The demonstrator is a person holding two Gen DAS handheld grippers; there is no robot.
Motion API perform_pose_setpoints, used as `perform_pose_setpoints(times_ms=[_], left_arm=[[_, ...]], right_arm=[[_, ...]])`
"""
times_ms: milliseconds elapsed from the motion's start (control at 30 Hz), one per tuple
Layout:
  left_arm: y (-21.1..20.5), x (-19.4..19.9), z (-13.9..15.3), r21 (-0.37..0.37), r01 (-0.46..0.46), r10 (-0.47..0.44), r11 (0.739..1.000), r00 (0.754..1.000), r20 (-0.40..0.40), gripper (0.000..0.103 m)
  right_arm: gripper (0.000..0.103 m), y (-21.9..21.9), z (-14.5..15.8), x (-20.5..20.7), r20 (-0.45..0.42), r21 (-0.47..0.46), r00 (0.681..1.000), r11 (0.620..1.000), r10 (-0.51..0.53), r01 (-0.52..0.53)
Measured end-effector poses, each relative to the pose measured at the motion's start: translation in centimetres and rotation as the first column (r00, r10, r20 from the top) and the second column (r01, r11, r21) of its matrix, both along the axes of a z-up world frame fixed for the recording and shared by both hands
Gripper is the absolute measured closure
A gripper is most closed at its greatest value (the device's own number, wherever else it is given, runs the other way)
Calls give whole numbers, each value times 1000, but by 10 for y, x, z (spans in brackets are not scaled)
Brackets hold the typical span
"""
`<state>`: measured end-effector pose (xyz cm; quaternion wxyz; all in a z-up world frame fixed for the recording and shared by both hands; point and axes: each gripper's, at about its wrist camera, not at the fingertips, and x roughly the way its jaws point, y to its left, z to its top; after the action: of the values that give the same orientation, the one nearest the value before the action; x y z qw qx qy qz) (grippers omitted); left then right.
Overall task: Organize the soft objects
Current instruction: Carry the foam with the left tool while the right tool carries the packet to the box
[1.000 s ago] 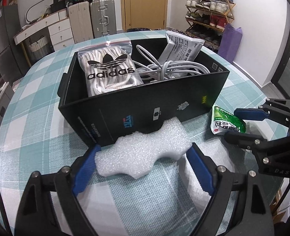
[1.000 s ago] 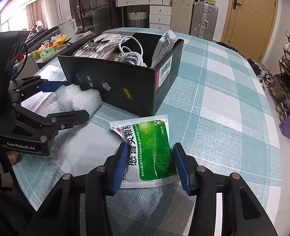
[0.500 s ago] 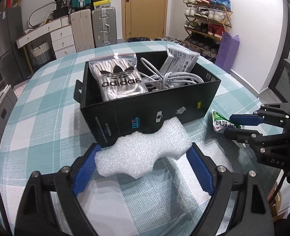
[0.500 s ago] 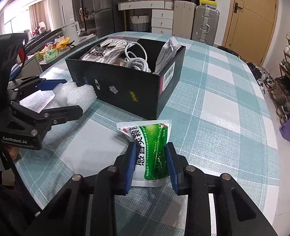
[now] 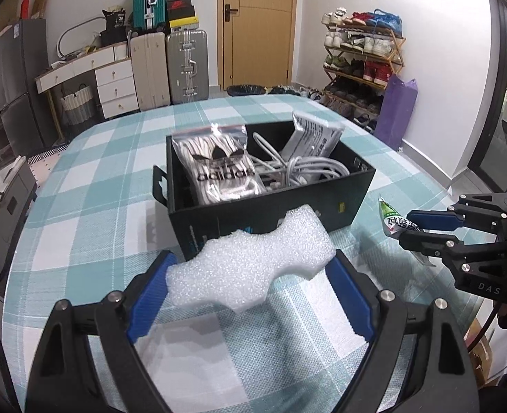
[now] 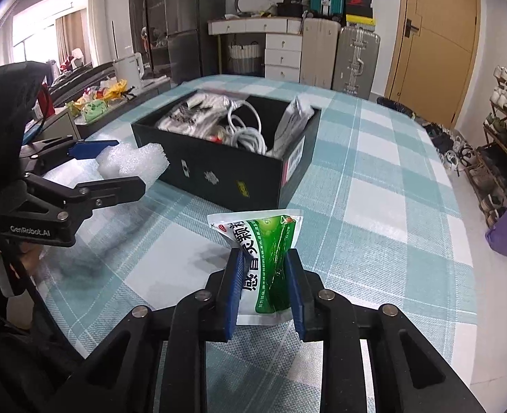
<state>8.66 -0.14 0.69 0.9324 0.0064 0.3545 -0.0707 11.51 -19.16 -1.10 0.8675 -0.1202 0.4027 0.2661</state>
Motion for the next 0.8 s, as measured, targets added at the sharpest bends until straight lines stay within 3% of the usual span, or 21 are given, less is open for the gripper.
perform_pose_setpoints(times_ms=[367, 800], left_arm=[[7, -1, 29, -7, -21, 21, 1000, 996, 83, 15], [16, 22, 50, -11, -30, 31, 1000, 991, 134, 15]], right_arm=[[78, -1, 39, -9, 100, 84, 995, 996, 0, -8], [78, 19, 61, 12, 148, 141, 989, 989, 28, -49]])
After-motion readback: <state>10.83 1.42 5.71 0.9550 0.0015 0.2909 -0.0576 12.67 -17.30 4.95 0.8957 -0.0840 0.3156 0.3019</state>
